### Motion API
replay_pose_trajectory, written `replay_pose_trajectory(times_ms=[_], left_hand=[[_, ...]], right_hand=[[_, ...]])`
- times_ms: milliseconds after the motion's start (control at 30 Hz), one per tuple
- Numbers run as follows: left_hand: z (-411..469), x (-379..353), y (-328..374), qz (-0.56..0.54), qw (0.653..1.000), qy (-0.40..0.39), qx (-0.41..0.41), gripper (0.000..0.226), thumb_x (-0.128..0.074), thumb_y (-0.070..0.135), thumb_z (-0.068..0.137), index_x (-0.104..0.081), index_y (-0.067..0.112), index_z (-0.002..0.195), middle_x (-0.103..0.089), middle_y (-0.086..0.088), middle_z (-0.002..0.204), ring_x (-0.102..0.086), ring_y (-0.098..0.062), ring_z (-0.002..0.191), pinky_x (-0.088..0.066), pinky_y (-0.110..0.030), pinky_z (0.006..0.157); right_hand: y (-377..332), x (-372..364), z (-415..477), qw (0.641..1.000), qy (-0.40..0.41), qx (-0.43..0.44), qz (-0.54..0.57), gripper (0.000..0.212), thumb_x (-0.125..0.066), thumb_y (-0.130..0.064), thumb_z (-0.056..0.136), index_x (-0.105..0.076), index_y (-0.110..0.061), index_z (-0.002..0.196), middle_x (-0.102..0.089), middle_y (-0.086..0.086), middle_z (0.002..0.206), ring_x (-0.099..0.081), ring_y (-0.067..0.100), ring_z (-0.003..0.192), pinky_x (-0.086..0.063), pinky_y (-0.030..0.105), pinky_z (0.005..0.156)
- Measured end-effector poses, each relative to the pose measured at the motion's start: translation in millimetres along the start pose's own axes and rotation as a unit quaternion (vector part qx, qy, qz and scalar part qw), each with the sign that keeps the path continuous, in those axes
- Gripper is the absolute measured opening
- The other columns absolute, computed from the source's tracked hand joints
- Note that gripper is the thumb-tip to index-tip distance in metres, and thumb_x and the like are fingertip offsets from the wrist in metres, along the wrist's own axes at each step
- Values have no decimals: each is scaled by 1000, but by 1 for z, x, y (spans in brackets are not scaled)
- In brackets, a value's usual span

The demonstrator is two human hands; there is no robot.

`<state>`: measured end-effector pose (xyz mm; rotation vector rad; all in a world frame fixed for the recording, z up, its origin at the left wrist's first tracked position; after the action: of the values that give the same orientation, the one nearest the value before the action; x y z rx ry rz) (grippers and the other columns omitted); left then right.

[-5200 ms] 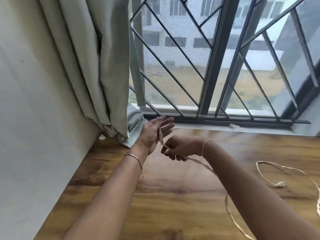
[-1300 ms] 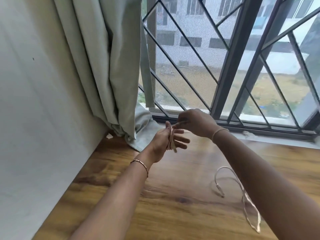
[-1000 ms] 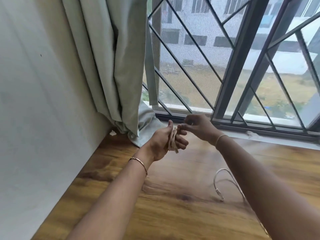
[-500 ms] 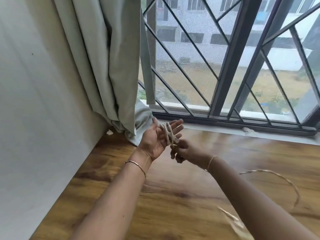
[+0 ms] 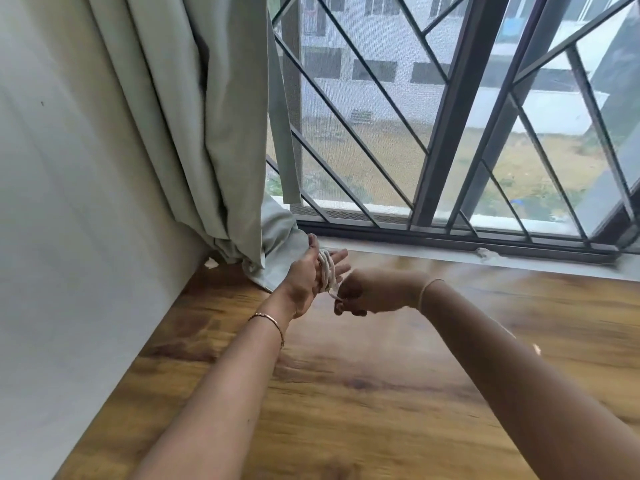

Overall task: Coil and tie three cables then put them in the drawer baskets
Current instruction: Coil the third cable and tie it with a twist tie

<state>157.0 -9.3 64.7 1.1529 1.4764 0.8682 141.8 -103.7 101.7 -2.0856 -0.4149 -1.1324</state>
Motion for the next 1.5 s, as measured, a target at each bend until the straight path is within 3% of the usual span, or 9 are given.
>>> replay_pose_trajectory(times_ms=[67,133,233,333,500,700,900,1167,1500], left_hand=[[-6,-6,-1,26,999,-14,14,71,-22,61,95,-72,12,84,-62,4,69,-57,0,52,-42,-8,47],[-10,-10,0,99,995,-17,4,71,-14,59,97,-66,15,74,-59,4,54,-56,-8,52,-42,-15,50],[-14,-14,-1,103,993,-55,6,74,-5,60,97,-63,14,105,-75,1,83,-69,-24,82,-45,-33,77],[-16,-22,2,91,989,-115,17,82,-1,63,94,-61,15,124,-69,-8,117,-68,-25,85,-45,-34,79],[-17,-27,6,75,987,-138,16,88,-4,64,94,-54,0,126,-68,-18,116,-68,-23,76,-46,-35,78],[-17,-28,5,68,989,-133,13,86,0,67,91,-56,8,117,-68,-17,116,-68,-25,76,-49,-32,69],[-20,-35,5,33,989,-146,13,86,-5,64,94,-60,1,110,-71,-18,101,-66,-22,66,-48,-32,67],[-15,-36,9,-141,980,-136,-24,80,-11,59,98,-66,0,104,-73,-14,96,-64,-18,62,-50,-27,68],[3,-19,18,-145,987,-39,-62,77,-8,60,96,-54,1,115,-73,-12,99,-69,-20,75,-53,-30,68]], right_hand=[[-6,18,2,996,69,40,-27,16,-57,-16,92,-68,-6,86,-58,-4,66,-53,5,57,-46,19,60],[0,38,5,985,152,27,-75,20,-65,-30,87,-65,-14,75,-60,-5,67,-55,14,63,-48,29,64],[15,60,5,971,232,17,-61,21,-68,-38,85,-68,-18,79,-61,-8,71,-56,9,65,-47,30,63],[28,72,0,959,280,28,21,8,-71,-24,83,-68,-17,82,-61,-13,73,-58,2,69,-47,23,66],[25,76,-3,942,320,67,72,7,-74,-19,80,-67,-18,82,-60,-16,75,-59,-4,72,-49,13,71],[12,78,4,942,312,98,74,12,-75,-16,79,-70,-8,85,-59,-15,73,-57,-5,67,-46,5,63],[39,71,7,913,349,79,194,22,-78,-23,76,-68,-3,79,-66,8,73,-60,13,66,-53,28,64],[63,28,14,848,269,25,456,10,-58,-5,91,-66,-3,98,-53,9,71,-43,14,59,-34,19,47],[27,-31,20,939,82,-42,331,14,-41,-13,101,-53,-13,96,-50,1,69,-40,11,47,-27,16,37]])
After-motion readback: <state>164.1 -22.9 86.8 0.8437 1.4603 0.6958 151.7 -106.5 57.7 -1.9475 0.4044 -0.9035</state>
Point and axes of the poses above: each hand's wrist, its own z-axis towards the middle knuckle, its own x-axis out of the back of the hand, y = z × x, the point moved 7 cm from there along z, towards the middle knuckle
